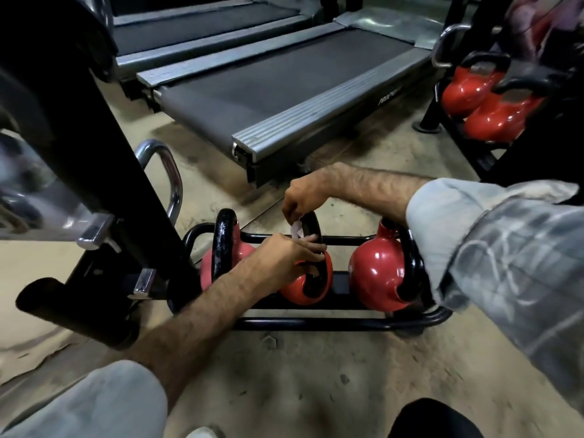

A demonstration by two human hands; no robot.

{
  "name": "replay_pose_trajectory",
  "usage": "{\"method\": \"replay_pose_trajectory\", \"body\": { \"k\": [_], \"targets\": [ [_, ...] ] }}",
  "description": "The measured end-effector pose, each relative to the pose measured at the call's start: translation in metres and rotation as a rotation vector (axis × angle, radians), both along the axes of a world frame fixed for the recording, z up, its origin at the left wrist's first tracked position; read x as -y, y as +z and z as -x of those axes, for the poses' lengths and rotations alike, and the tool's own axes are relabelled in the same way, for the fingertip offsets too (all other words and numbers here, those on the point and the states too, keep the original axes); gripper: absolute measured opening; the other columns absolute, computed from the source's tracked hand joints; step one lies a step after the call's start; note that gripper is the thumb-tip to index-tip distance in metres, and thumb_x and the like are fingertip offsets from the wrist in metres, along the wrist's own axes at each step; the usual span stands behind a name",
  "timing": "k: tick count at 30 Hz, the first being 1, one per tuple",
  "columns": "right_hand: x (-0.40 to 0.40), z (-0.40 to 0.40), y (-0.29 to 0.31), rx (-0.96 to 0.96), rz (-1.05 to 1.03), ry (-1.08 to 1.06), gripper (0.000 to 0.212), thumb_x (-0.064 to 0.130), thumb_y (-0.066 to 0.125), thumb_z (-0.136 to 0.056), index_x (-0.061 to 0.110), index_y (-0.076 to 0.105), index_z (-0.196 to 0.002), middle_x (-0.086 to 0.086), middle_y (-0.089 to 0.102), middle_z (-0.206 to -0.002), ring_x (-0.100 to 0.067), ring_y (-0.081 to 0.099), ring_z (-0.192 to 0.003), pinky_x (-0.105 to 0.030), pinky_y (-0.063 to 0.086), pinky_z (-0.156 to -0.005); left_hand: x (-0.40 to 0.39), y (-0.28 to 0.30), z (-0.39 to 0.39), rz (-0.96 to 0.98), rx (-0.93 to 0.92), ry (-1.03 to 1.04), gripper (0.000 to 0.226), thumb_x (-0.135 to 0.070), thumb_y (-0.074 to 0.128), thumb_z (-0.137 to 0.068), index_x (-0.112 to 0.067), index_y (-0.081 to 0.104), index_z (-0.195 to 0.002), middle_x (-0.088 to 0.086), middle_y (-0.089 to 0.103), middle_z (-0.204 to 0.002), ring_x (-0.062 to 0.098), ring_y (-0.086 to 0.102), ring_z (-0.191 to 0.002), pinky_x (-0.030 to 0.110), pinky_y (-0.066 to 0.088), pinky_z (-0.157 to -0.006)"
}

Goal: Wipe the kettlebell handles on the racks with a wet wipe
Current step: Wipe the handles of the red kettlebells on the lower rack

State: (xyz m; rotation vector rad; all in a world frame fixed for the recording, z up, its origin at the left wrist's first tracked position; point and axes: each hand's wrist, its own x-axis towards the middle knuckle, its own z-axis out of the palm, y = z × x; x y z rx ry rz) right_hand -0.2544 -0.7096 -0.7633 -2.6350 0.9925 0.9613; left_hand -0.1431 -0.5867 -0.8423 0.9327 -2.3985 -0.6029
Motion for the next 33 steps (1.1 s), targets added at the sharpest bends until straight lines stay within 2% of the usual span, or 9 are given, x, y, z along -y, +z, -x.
{"method": "replay_pose_trajectory", "body": {
  "k": [4,8,11,16,20,23,25,28,33],
  "targets": [
    [-0.011,0.012,0.007,0.107,-0.136,-0.081,0.021,0.027,0.054,-0.095,0.027,0.068,-0.111,0.011,0.065,-0.088,-0.007,0.061,-0.086,-0.031,0.052,-0.083,0.0,0.001,-0.001,0.065,-0.048,-0.001,0.024,-0.012,0.077,-0.072,-0.006,0.075,-0.096,0.008,0.07,-0.109,0.014,0.058,-0.113,0.03,0.044,-0.1],
    [-0.032,0.047,-0.016,0.569,0.095,-0.232,0.018,0.024,0.063,-0.091,0.023,0.074,-0.105,0.006,0.071,-0.097,-0.007,0.064,-0.09,-0.011,0.038,-0.074,0.003,0.003,0.0,0.046,-0.033,0.019,0.018,-0.013,0.075,-0.076,-0.008,0.075,-0.093,0.005,0.071,-0.107,0.017,0.061,-0.112,0.025,0.043,-0.101],
    [-0.058,0.07,-0.057,1.088,0.188,-0.748,0.013,0.024,0.07,-0.087,0.025,0.075,-0.099,0.004,0.069,-0.091,-0.006,0.062,-0.085,-0.011,0.044,-0.075,0.006,0.005,0.001,0.086,-0.038,-0.008,0.015,-0.015,0.074,-0.076,-0.009,0.076,-0.091,0.004,0.072,-0.105,0.017,0.062,-0.11,0.021,0.042,-0.099],
    [-0.071,0.054,-0.103,1.584,-0.173,-1.544,0.017,0.004,0.063,-0.089,0.019,0.069,-0.088,-0.012,0.071,-0.095,-0.019,0.065,-0.079,-0.035,0.055,-0.076,0.009,0.0,0.0,0.116,-0.012,-0.008,0.026,-0.016,0.071,-0.076,-0.009,0.073,-0.101,0.007,0.068,-0.115,0.02,0.057,-0.118,0.031,0.045,-0.1],
    [-0.059,0.041,-0.112,1.651,-0.335,-1.834,0.019,-0.006,0.059,-0.089,0.011,0.067,-0.086,-0.013,0.069,-0.09,-0.021,0.066,-0.07,-0.027,0.056,-0.06,0.011,-0.004,0.001,0.108,-0.045,0.009,0.031,-0.013,0.075,-0.071,-0.006,0.073,-0.101,0.009,0.068,-0.114,0.02,0.06,-0.114,0.033,0.046,-0.098],
    [-0.064,0.04,-0.109,1.557,-0.356,-1.913,0.016,-0.013,0.055,-0.087,0.001,0.062,-0.085,-0.009,0.065,-0.063,-0.012,0.061,-0.039,-0.018,0.045,-0.035,0.012,-0.007,0.001,0.092,-0.1,0.015,0.028,-0.01,0.079,-0.068,-0.005,0.074,-0.095,0.009,0.071,-0.107,0.019,0.063,-0.108,0.038,0.051,-0.092],
    [-0.063,0.041,-0.105,1.502,-0.44,-1.931,0.014,-0.01,0.057,-0.087,-0.002,0.062,-0.076,-0.008,0.064,-0.05,-0.012,0.06,-0.037,-0.019,0.048,-0.036,0.013,-0.009,0.001,0.092,-0.128,0.014,0.029,-0.008,0.081,-0.067,-0.006,0.075,-0.094,0.008,0.071,-0.106,0.017,0.064,-0.106,0.04,0.053,-0.09],
    [-0.057,0.045,-0.097,1.476,-0.521,-1.932,0.012,0.002,0.061,-0.087,-0.005,0.068,-0.093,-0.014,0.07,-0.076,-0.021,0.065,-0.061,-0.028,0.054,-0.057,0.015,-0.01,0.002,0.066,-0.162,0.004,0.029,-0.011,0.081,-0.066,-0.005,0.074,-0.094,0.009,0.071,-0.106,0.018,0.065,-0.105,0.043,0.053,-0.092],
    [-0.06,0.043,-0.1,1.576,-0.406,-1.95,0.025,-0.013,0.048,-0.083,0.006,0.065,-0.082,-0.009,0.061,-0.068,-0.017,0.059,-0.049,-0.019,0.046,-0.04,0.016,-0.013,0.002,0.053,-0.157,0.014,0.028,-0.01,0.081,-0.066,-0.004,0.074,-0.093,0.01,0.071,-0.105,0.02,0.063,-0.107,0.036,0.048,-0.095]
  ]
}}
